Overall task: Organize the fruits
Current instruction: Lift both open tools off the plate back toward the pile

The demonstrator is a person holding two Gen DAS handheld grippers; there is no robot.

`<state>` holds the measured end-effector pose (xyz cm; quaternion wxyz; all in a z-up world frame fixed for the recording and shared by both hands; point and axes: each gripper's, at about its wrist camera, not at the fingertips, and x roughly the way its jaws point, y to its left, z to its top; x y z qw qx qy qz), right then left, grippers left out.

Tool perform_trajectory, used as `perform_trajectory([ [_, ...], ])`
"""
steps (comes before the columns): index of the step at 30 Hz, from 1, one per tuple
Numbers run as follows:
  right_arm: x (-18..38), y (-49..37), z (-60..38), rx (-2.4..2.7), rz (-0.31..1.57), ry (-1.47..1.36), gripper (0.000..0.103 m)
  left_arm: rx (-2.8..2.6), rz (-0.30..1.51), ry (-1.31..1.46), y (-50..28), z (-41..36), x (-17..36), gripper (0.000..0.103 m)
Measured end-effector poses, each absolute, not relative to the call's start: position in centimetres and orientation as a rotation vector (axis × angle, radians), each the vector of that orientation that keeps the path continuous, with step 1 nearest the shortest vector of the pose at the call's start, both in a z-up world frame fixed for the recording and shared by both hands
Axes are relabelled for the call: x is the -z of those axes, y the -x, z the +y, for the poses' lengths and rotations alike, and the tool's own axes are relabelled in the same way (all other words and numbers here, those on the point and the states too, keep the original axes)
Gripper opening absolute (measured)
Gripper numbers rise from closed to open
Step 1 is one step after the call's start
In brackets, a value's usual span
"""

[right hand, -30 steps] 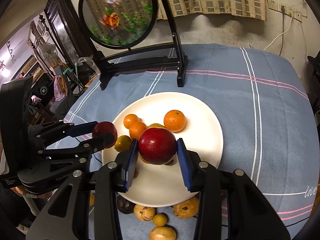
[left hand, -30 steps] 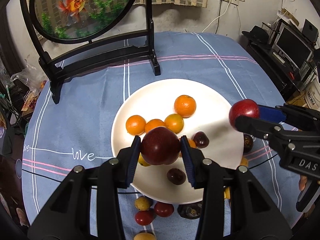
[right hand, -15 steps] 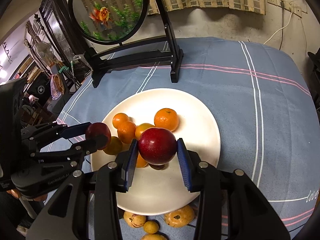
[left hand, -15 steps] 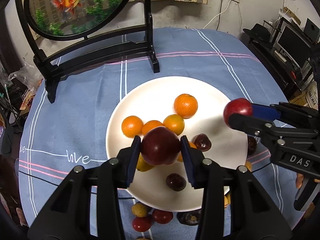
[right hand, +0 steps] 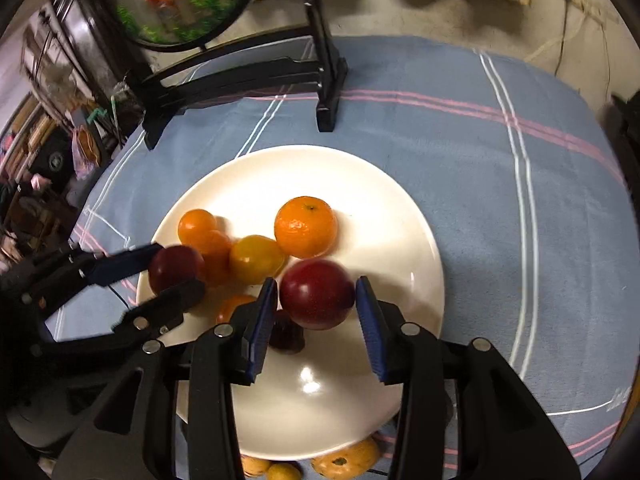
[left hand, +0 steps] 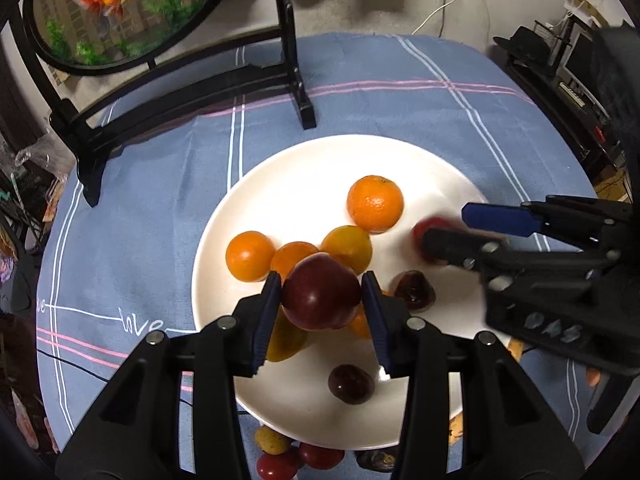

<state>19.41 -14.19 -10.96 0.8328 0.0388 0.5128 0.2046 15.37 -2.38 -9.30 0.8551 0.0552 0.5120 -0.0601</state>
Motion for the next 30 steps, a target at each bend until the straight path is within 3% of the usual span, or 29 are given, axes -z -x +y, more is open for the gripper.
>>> perform_trajectory([
  [2,10.6,-19.6,-14.9,-0.439,1.074,-0.128,0.043,0.121,1.056,-0.119,-15.3,-2.3,9.1,0.054],
  [13,8.4,-17.2,-17.0,-0.447,1.039,-0.174,0.044,0.133,1.013,-0.111,-13.9,-2.0,6.8,0.054],
  [24,4.4,-10.1,-20.4,-0.423,0.939,-0.183,0.046,0.035,0.917,-0.006,-8.5,6.1,1.8,0.067],
  [30,6.6,-4.6,-20.7,-0.417,0.976,-0.145,0.046,0.023,0.981,-0.022,-3.1,7.8,4.4,0.068],
])
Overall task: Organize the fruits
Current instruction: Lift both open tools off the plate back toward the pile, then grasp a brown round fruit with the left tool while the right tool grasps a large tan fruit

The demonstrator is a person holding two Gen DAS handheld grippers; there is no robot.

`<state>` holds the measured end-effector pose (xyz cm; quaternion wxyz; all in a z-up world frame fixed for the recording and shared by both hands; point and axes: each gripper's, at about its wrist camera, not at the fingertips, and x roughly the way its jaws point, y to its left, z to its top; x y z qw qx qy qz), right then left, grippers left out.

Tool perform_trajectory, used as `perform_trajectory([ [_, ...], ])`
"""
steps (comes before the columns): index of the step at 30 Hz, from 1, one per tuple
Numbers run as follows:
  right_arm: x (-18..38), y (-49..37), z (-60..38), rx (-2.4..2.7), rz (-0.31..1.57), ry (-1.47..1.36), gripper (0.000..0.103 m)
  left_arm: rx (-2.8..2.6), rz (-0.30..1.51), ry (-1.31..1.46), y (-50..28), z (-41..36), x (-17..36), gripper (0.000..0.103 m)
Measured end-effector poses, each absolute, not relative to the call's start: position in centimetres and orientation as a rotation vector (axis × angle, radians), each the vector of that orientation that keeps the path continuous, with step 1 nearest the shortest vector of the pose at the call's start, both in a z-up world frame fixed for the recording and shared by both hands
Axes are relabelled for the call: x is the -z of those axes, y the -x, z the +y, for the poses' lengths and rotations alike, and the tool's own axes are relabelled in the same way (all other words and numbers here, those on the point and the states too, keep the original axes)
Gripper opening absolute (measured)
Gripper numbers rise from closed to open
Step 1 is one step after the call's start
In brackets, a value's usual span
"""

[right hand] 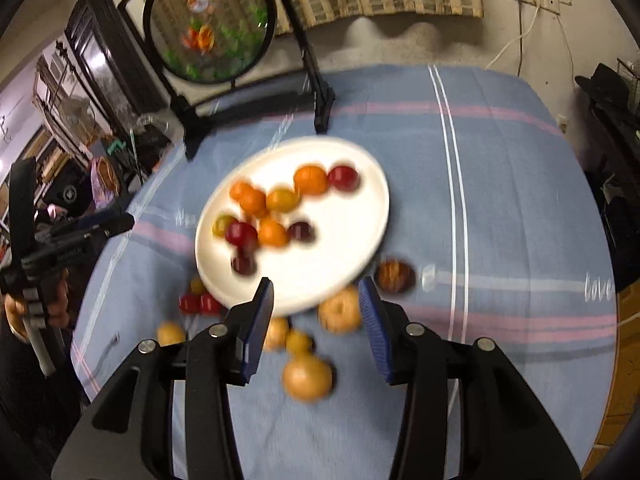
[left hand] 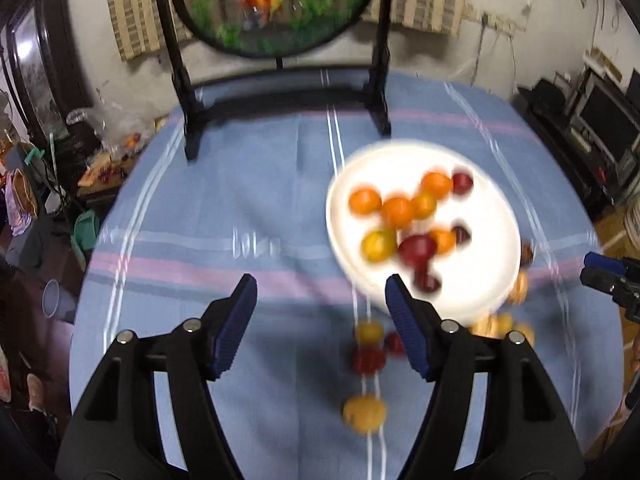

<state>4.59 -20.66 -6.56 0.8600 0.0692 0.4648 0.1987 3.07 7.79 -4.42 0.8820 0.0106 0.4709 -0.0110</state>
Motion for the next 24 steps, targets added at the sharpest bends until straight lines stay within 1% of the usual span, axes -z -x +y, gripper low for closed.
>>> perform_trajectory([
  [7,11.5,0.1,-20.0,-0.387,1.068,-0.115,0.046,0.107,1.089,-0.036,2.4,5.8,9.5,0.071],
  [13,14.3,0.5,-17.5,-0.395,1.095,-0.002,0.046,0.093,1.150,-0.016,4.0,6.5,11.7,0.071],
  [14,14.6,0.3,-17.1,-0.391,1.099,0.011,0.047,0.088,1.155,-0.011,4.2,6.7,11.8,0.071],
  [16,15.1,0.0,-16.6,-0.375,1.094,0.034,0.064,0.084,1.160,-0.003,4.3,7.0,12.0,0.071],
  [20,15.8,-1.1,-15.4,-0.373,1.077,0.073,0.064,0.075,1.164,0.012,4.1,7.3,12.2,0.071],
  [21,16.0,-1.2,-15.1,-0.368,1.074,0.100,0.062,0.074,1.163,0.014,4.0,7.2,12.3,0.071],
  [22,16.1,-1.2,-14.8,-0.372,1.080,0.114,0.045,0.075,1.166,0.015,3.9,7.1,12.4,0.071],
  [24,16.3,-1.3,-14.5,-0.384,1.096,0.134,0.044,0.073,1.171,0.016,3.5,6.9,12.7,0.071],
])
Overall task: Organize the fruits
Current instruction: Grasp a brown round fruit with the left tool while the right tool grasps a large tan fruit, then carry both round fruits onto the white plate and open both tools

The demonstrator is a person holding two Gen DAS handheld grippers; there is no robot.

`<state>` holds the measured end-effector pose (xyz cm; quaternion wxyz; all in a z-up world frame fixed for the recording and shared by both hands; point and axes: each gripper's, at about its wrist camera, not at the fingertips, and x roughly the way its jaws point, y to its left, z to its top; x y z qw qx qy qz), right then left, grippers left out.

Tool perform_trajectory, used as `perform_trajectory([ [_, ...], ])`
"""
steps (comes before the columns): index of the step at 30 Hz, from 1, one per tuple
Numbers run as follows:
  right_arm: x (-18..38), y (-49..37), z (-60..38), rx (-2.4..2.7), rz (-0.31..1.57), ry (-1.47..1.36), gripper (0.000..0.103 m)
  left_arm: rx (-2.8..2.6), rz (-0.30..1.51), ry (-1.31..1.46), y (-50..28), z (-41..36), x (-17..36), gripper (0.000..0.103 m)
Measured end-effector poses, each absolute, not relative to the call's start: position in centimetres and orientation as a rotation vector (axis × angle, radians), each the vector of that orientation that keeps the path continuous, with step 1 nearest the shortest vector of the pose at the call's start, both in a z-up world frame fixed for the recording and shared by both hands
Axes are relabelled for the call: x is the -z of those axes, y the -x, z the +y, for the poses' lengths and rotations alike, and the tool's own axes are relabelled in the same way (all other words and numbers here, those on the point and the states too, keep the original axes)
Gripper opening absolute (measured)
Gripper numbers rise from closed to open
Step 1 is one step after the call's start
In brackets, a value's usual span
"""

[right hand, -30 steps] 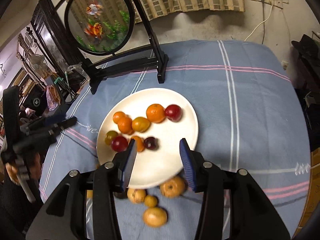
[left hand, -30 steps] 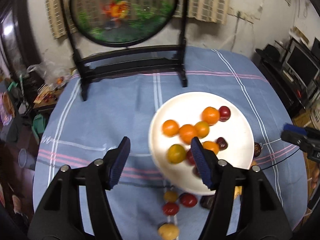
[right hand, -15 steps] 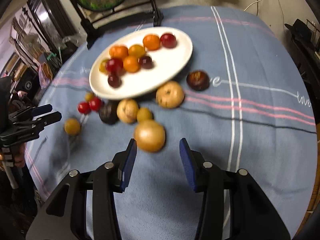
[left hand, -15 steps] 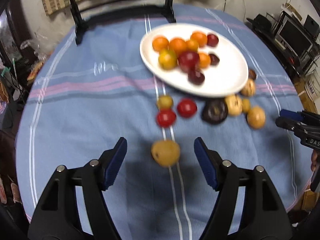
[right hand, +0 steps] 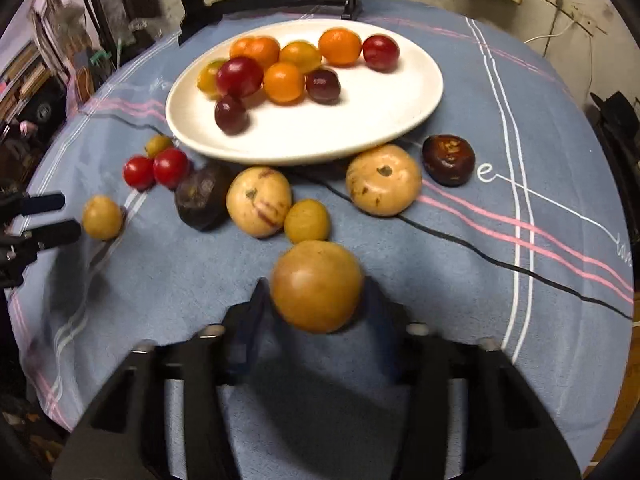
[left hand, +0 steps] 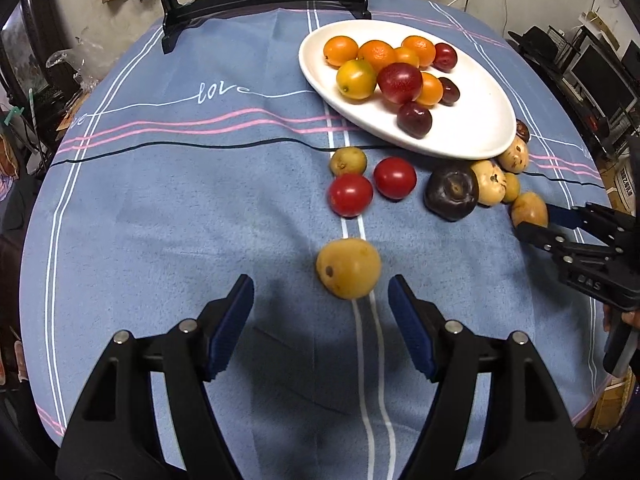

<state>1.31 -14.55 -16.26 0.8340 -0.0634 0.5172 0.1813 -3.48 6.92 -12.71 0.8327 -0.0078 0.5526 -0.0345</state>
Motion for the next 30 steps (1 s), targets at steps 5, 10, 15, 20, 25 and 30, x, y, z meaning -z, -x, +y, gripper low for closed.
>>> perform_trajectory([
  [5,15.1,-0.9,-15.7,-0.424,1.100,0.054,0.043,0.086,1.192,0.010,2.3,6.0,13.8,0.071],
  [10,14.5,-0.8,-16.9,-0.422,1.102,-0.024,0.043,0.082,1.206,-0.011,1.4,5.4,14.7,0.071],
  [15,14.3,-0.6,-17.1,-0.421,1.109,-0.058,0.043,0.110,1.215,-0.028,1.4,4.9,14.9,0.039],
  [20,14.2,-0.4,-16.8,-0.430,1.104,-0.067,0.043,0.111,1.212,-0.009,1.7,5.2,14.5,0.038],
  [25,13.7,-0.1,-16.8,-0.437,1.096,-0.073,0.043,0.118,1.173,-0.009,2.3,5.0,12.8,0.038],
  [30,12.8,0.3,-16.9,-0.443,1.077,-0.094,0.043,0.133,1.123,-0.016,2.0,4.1,10.3,0.038],
])
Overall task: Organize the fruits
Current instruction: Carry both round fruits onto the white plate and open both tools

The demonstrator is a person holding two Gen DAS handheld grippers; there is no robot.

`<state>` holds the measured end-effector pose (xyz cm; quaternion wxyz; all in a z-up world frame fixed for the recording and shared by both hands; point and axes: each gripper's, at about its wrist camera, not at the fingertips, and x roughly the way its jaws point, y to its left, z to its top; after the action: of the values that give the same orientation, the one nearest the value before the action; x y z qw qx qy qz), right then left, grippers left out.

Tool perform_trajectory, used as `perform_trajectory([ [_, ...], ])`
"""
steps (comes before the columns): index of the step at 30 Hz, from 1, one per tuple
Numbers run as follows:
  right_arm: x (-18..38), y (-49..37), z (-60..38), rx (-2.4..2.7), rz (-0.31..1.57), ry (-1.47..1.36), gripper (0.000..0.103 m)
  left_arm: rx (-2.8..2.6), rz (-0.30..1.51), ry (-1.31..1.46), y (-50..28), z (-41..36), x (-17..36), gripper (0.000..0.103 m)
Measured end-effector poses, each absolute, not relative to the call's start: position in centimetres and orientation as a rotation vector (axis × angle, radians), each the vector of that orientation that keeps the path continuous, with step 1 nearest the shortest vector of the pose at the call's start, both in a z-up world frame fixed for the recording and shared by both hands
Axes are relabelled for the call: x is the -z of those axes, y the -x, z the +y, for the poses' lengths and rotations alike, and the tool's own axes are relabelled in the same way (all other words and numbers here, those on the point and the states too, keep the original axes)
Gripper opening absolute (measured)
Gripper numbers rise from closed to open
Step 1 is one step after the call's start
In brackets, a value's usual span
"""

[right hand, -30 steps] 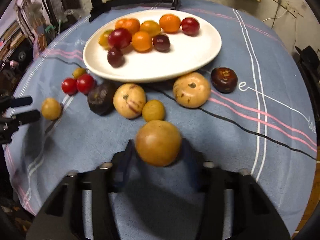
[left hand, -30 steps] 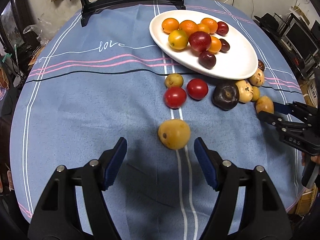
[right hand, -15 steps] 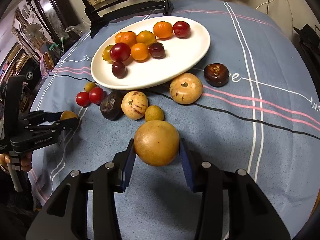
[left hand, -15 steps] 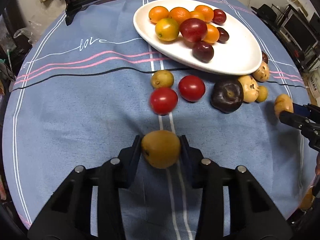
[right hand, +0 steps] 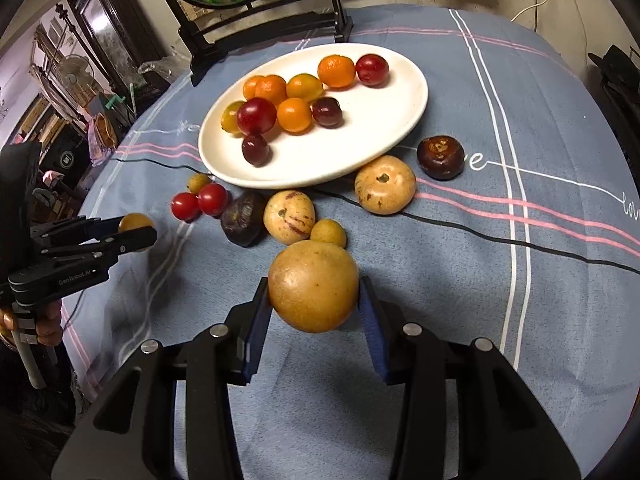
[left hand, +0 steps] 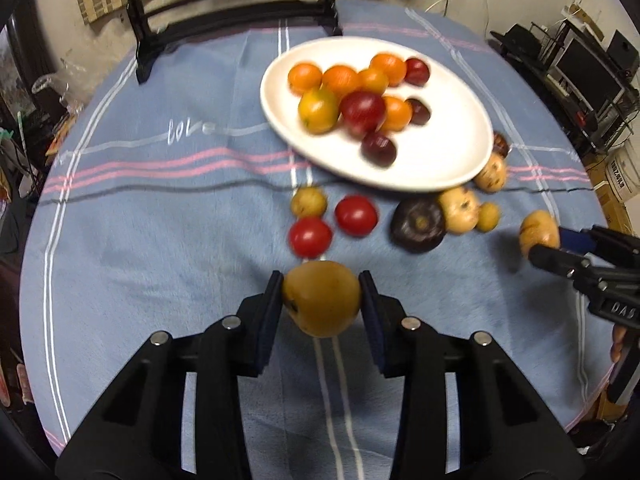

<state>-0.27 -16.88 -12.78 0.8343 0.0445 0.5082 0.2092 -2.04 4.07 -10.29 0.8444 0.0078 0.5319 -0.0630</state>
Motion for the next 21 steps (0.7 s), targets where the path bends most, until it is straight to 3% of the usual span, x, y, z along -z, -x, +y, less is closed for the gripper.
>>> perform_trajectory([
  [11,6.4,-0.3,-17.5,-0.472,0.921,-0.133,0.043,0.196,0.958,-0.082,-1.4,0.1,2.9,0.038],
  [21,3.3,-2.6,-18.1,-0.467,0.838,-0.132,0.044,0.204,0.892,-0.112,-4.0,-2.0,-0.2,0.039],
])
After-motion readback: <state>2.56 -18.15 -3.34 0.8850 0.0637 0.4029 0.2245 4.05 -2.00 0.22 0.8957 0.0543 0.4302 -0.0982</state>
